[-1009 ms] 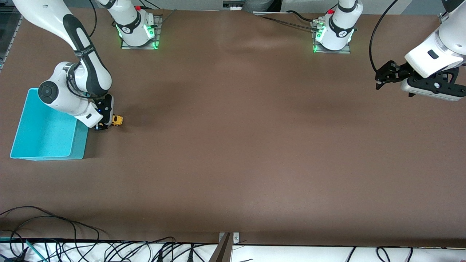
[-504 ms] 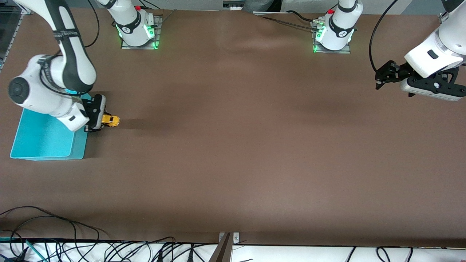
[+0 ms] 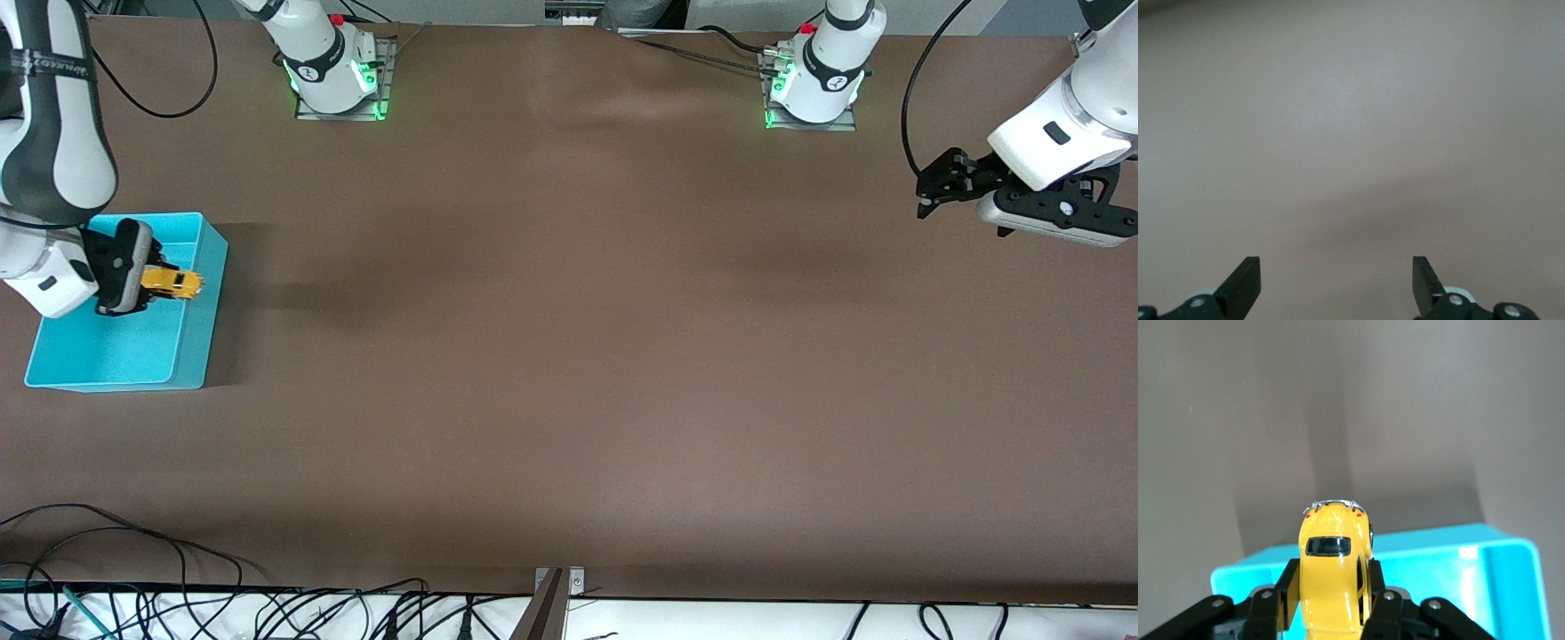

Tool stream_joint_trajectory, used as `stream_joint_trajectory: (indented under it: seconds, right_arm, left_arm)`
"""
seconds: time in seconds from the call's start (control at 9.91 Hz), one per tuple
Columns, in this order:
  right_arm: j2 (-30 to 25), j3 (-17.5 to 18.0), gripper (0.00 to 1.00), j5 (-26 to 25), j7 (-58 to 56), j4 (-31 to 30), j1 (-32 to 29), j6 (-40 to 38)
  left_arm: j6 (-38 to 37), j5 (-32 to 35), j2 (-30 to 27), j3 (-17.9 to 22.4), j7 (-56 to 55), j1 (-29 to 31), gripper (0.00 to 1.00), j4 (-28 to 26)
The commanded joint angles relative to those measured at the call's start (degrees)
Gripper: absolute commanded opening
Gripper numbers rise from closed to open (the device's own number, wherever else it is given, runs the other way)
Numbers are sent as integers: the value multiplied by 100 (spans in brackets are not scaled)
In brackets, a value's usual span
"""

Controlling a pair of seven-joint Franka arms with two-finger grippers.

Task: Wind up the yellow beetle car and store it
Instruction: 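Lower the car into the blue box and open the right gripper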

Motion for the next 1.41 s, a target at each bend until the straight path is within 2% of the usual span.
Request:
stream_joint_trajectory:
  seconds: [0.0,0.3,0.5,0.91,1.31]
  right_arm:
    - [340,-320,0,-108,-554,149,-139,390]
    - [823,-321,0,23,-1057,219,-535,945]
    - [1174,-321,0,391,-1495,324,-632,981]
    - [2027,-321,0,779,-1804,719,-817,1131]
    - [2143,-313,0,806,-1805,835,-826,1131]
  left_arm:
    - [-74,2,-51,35,-60,-50,100,11]
    - [-74,2,-51,35,-60,-50,100,11]
    - [-74,2,-51,35,-60,-50,100,11]
    - [-74,2,-51,35,-60,-50,100,11]
    - [-74,2,-51,35,-60,-50,100,11]
